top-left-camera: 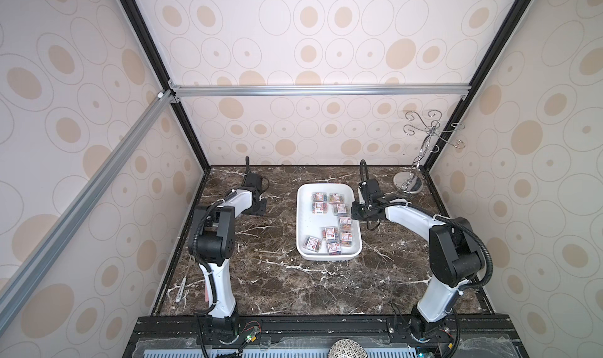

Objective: Take the paper clips out of the storage box
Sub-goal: Place the boxed paper clips at the center of the board.

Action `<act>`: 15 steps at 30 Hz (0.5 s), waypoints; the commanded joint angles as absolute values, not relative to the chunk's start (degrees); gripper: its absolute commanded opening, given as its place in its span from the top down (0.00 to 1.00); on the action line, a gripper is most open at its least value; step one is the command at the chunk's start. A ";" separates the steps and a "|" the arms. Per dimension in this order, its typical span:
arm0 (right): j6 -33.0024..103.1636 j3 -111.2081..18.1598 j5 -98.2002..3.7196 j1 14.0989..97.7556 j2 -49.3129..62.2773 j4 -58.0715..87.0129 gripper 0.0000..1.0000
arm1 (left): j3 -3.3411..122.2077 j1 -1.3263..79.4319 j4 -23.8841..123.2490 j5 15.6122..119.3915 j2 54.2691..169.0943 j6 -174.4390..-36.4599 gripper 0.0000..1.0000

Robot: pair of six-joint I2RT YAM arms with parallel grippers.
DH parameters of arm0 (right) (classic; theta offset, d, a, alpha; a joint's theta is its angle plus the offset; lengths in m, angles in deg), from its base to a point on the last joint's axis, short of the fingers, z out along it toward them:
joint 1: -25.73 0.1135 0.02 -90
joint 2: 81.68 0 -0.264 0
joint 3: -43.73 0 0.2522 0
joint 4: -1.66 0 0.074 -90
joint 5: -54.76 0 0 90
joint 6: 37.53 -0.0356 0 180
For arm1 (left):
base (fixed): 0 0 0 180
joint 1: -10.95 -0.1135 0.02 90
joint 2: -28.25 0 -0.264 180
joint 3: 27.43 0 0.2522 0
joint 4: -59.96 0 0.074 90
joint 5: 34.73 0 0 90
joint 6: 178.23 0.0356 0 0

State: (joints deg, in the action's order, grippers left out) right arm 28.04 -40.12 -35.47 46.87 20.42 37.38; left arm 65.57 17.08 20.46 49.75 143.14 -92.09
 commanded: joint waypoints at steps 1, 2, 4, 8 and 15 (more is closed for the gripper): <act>27.81 -39.73 -36.12 46.82 22.69 40.38 1.00 | 65.09 16.58 20.45 48.95 143.79 -90.34 0.51; 27.83 -39.73 -36.04 46.82 22.71 40.38 1.00 | 65.10 16.50 20.36 48.94 143.89 -90.25 0.51; 27.86 -39.65 -35.99 46.81 22.70 40.47 1.00 | 65.19 16.49 20.32 48.90 144.13 -90.25 0.51; 27.78 -39.65 -35.95 46.82 22.56 40.43 1.00 | 65.34 16.49 20.02 49.30 144.52 -90.16 0.51; 27.86 -39.73 -35.80 46.82 22.51 40.52 1.00 | 65.43 16.49 19.59 49.56 144.77 -90.16 0.49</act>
State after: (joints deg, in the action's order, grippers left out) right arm 28.04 -40.12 -35.45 46.87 20.42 37.42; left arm 65.20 17.04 20.49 49.62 143.78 -91.67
